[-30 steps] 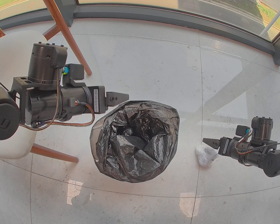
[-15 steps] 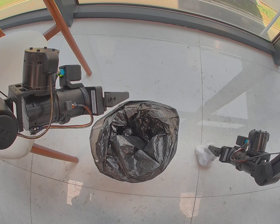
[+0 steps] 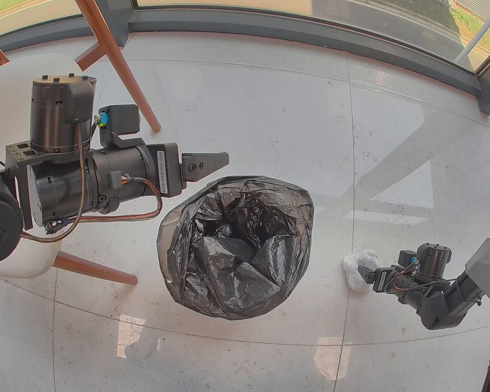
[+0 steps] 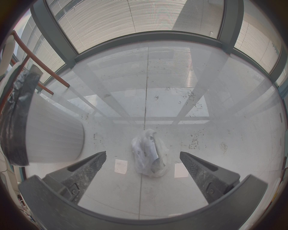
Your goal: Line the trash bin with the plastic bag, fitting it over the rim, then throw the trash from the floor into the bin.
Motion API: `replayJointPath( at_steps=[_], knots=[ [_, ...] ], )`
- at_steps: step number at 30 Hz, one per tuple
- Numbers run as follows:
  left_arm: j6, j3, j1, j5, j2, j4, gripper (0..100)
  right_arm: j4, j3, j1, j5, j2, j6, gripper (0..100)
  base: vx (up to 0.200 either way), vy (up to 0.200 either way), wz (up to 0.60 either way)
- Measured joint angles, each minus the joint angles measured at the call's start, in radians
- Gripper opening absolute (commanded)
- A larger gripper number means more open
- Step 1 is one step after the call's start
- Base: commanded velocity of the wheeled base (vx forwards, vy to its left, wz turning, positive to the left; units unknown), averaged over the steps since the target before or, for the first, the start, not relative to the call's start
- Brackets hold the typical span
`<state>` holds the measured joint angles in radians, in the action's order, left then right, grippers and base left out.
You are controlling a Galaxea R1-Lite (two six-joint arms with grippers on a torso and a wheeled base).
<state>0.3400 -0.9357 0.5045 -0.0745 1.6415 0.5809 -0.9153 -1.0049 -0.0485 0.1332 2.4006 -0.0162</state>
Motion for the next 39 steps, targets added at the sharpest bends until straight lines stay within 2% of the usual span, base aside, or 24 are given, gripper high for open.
replayJointPath(
  at_steps=[2, 3, 15, 19, 25, 31, 34, 39],
  knots=[
    [0.0, 0.0, 0.001, -0.001, -0.004, 0.0, 100, -0.002, -0.031, 0.004, 0.001, 0.031, -0.005, 100, 0.0, 0.0, 0.0],
    [0.0, 0.0, 0.001, -0.003, -0.006, 0.0, 100, -0.003, -0.051, 0.005, 0.001, 0.055, -0.008, 0, 0.0, 0.0, 0.0],
    [-0.003, 0.0, 0.004, -0.029, -0.029, -0.004, 100, -0.024, -0.142, 0.007, 0.007, 0.197, -0.003, 0, 0.0, 0.0, 0.0],
    [-0.003, 0.0, 0.004, -0.03, -0.041, -0.005, 100, -0.011, -0.136, 0.004, 0.008, 0.142, 0.005, 0, 0.0, 0.0, 0.0],
    [-0.003, 0.0, 0.006, -0.03, -0.062, -0.006, 100, 0.077, -0.097, -0.027, 0.009, -0.064, 0.067, 0, 0.0, 0.0, 0.0],
    [-0.018, 0.015, 0.011, -0.03, -0.088, -0.007, 100, 0.232, -0.03, -0.125, 0.021, -0.335, 0.157, 0, 0.0, 0.0, 0.0],
    [-0.053, 0.026, 0.014, -0.033, -0.1, -0.007, 100, 0.299, 0.023, -0.217, 0.03, -0.464, 0.19, 0, 0.0, 0.0, 0.0],
    [-0.105, 0.037, 0.017, -0.04, -0.122, -0.007, 100, 0.366, 0.112, -0.42, 0.042, -0.629, 0.23, 0, 0.0, 0.0, 0.0]
  ],
)
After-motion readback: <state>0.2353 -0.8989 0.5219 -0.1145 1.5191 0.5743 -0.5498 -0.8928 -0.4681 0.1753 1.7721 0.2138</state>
